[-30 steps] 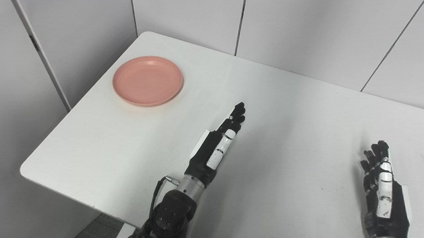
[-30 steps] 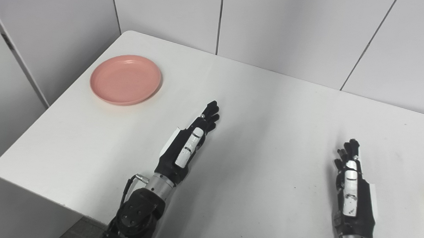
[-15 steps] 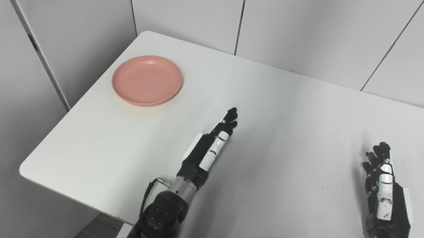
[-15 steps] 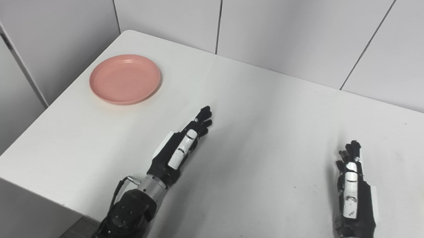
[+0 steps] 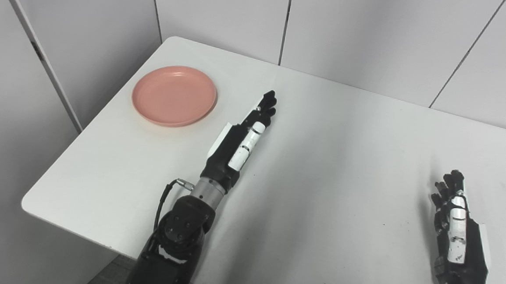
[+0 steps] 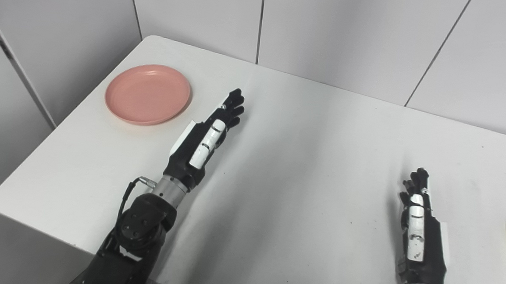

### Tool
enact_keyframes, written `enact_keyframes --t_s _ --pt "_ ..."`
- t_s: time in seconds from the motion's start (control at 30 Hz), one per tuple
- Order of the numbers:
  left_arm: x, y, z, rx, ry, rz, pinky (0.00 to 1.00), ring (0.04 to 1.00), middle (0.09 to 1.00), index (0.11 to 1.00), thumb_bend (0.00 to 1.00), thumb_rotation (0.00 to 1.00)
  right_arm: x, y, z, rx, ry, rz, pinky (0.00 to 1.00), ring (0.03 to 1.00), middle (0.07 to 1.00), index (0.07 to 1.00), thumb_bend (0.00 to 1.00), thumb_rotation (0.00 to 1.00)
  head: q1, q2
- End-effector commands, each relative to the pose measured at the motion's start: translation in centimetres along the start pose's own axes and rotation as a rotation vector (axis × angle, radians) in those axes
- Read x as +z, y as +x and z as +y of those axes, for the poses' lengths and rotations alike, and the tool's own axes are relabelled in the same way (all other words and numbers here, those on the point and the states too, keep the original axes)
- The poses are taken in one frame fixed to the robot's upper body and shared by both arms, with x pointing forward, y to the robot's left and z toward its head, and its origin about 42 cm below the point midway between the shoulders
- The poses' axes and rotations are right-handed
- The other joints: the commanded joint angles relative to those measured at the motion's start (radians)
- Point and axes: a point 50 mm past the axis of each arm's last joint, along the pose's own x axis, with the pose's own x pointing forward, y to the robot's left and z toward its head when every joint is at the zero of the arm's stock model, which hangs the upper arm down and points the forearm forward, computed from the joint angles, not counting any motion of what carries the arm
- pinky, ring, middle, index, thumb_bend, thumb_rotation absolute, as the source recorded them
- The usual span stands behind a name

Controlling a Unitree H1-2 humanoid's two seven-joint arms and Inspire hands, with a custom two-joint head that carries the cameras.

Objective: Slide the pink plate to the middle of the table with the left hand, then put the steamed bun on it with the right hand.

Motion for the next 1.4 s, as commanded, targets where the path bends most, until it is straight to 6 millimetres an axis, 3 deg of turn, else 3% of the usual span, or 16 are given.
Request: enact_keyframes --t_s 0.0,0.3,0.57,0.73,1.0,1.37 --pt "2.6 1.7 0.4 -0.002 0.003 -0.095 1.0 0.973 0.976 0.975 0.5 1.0 -1.1 -1.1 0.3 -0.006 0.022 0.037 1.0 1.0 1.0 1.0 0.26 1.0 0.001 0.001" --pt "6.0 3.7 3.1 0.052 0.02 -0.184 1.0 0.963 0.97 0.974 0.5 1.0 -1.2 -1.1 0.3 -0.007 0.018 0.038 1.0 1.0 1.0 1.0 0.27 1.0 -0.003 -0.001" --pt "8.0 5.2 7.1 0.153 0.067 -0.23 0.99 0.952 0.96 0.953 0.5 1.0 -1.2 -1.1 0.6 -0.011 0.022 0.035 1.0 1.0 1.0 1.0 0.26 1.0 -0.008 -0.003" --pt "8.3 5.7 9.1 0.201 0.081 -0.238 0.95 0.935 0.947 0.946 0.49 1.0 -1.2 -1.2 0.6 -0.01 0.022 0.037 1.0 1.0 1.0 1.0 0.28 1.0 -0.007 -0.004" --pt "8.9 6.3 12.6 0.267 0.12 -0.242 0.97 0.942 0.943 0.946 0.5 1.0 -1.1 -1.3 0.6 -0.011 0.022 0.042 1.0 1.0 1.0 1.0 0.26 1.0 0.001 -0.007" --pt "8.3 7.0 16.6 0.341 0.121 -0.204 0.96 0.926 0.934 0.934 0.48 1.0 -1.2 -1.3 0.4 -0.007 0.028 0.042 1.0 1.0 1.0 1.0 0.26 1.0 0.013 -0.011"
